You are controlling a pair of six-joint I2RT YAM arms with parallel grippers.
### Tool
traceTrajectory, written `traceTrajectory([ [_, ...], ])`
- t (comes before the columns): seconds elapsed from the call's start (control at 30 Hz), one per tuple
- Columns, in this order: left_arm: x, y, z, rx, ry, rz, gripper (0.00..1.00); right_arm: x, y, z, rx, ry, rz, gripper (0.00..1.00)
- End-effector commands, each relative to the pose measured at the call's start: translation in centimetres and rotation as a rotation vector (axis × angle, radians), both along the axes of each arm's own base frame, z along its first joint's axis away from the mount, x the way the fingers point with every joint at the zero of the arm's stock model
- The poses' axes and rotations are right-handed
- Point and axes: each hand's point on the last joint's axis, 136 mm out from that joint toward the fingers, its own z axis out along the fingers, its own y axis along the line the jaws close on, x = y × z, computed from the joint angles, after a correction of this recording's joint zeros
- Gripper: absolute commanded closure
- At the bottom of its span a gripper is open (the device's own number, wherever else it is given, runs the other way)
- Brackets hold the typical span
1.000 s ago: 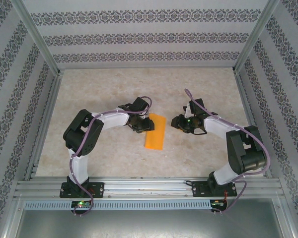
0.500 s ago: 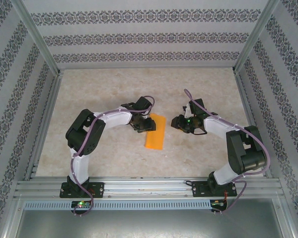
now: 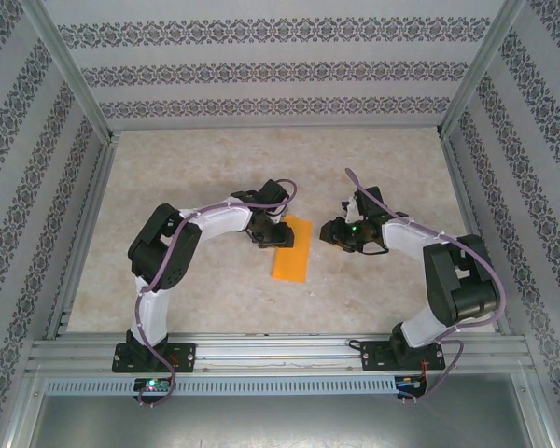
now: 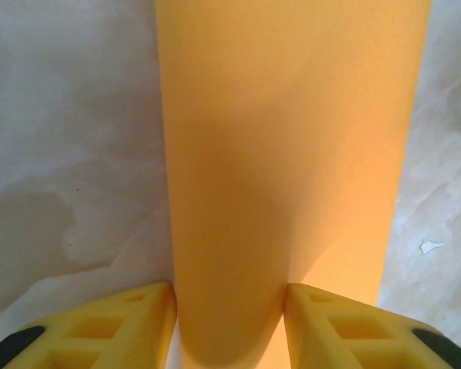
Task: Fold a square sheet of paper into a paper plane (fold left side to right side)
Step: First fold in half a square sheet of paper at the center of the table, then hold the square sheet of paper at the center of the table.
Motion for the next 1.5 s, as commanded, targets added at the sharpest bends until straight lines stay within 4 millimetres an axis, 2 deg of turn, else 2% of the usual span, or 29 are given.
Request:
traceTrajectory([
  [0.0, -7.0, 0.0, -5.0, 0.077, 0.248, -0.095, 0.57, -0.6, 0.5, -0.6, 0.026, 0.034, 0.005, 0.6],
  [0.27, -7.4, -0.2, -5.4, 0.053, 0.287, -0.03, 0.57, -0.4, 0.7, -0.7, 0.024, 0.035, 0.005, 0.6],
  [0.87, -8.1, -0.2, -5.8, 0.054, 0.31, -0.043, 0.54, -0.5, 0.9, -1.0, 0.023, 0.044, 0.016, 0.6],
  [1.1, -8.2, 0.0, -6.1, 0.058, 0.318, -0.022, 0.54, -0.6, 1.9, -1.0, 0.044, 0.059, 0.031, 0.6],
  [1.47, -8.4, 0.1, -6.3, 0.064, 0.326, -0.012, 0.54, -0.7, 4.4, -1.1, 0.117, 0.077, 0.052, 0.71],
])
